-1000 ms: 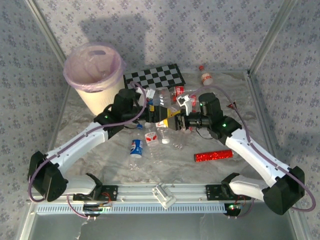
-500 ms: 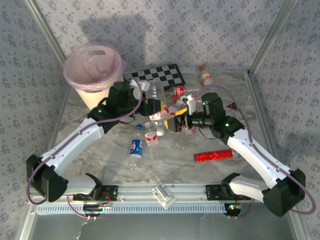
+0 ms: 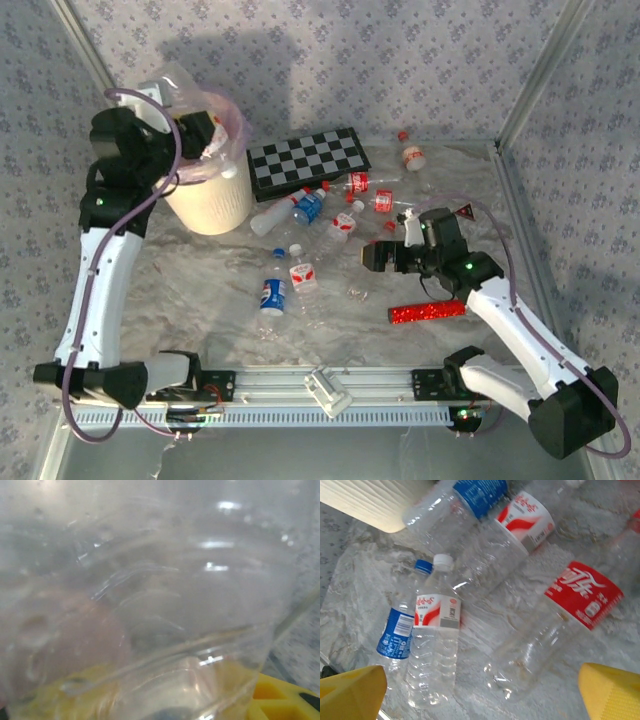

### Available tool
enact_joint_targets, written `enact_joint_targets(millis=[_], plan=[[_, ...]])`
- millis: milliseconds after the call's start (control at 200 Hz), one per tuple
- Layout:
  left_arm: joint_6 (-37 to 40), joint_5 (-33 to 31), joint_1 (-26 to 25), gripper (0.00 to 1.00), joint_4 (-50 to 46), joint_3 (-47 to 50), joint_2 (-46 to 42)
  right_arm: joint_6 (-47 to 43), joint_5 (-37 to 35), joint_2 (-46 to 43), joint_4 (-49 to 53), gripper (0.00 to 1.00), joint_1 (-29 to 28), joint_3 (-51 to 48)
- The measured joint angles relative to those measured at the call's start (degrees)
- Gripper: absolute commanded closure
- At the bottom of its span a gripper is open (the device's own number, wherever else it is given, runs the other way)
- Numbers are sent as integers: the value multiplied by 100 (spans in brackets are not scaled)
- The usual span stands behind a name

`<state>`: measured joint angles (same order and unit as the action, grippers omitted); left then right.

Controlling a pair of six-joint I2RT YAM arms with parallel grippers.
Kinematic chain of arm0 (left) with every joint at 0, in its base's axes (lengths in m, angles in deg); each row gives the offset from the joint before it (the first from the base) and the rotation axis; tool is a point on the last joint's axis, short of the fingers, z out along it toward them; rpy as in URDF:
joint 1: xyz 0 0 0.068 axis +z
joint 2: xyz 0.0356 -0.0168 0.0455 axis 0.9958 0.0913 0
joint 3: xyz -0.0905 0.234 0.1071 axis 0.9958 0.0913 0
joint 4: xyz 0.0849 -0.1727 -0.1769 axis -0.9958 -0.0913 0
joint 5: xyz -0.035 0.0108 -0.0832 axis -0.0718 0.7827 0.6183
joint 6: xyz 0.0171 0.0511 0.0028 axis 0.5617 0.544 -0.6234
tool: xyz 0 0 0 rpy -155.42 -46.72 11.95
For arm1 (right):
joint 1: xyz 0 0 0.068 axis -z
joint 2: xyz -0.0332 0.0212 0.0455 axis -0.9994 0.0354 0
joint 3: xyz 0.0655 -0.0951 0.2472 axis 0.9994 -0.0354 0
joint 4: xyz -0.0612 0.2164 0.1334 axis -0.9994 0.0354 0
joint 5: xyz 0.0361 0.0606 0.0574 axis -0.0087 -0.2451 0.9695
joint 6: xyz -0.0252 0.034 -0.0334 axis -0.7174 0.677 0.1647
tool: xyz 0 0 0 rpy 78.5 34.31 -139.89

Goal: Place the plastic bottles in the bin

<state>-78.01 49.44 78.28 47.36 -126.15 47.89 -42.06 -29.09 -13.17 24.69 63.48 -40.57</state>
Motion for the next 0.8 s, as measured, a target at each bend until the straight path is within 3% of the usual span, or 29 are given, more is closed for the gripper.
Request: enact_joint_targets(millis=[285,530,800], plan=[[208,-590,656,100,-216,-1051,1440,326,-391,-79,313,0,0,2],[605,-772,761,100,-929,-1965,2708,446,-645,-116,664,0,0,4],[1147,-688,756,100,-1392,-1768,3254,1043,-1261,-116,940,0,59,4]])
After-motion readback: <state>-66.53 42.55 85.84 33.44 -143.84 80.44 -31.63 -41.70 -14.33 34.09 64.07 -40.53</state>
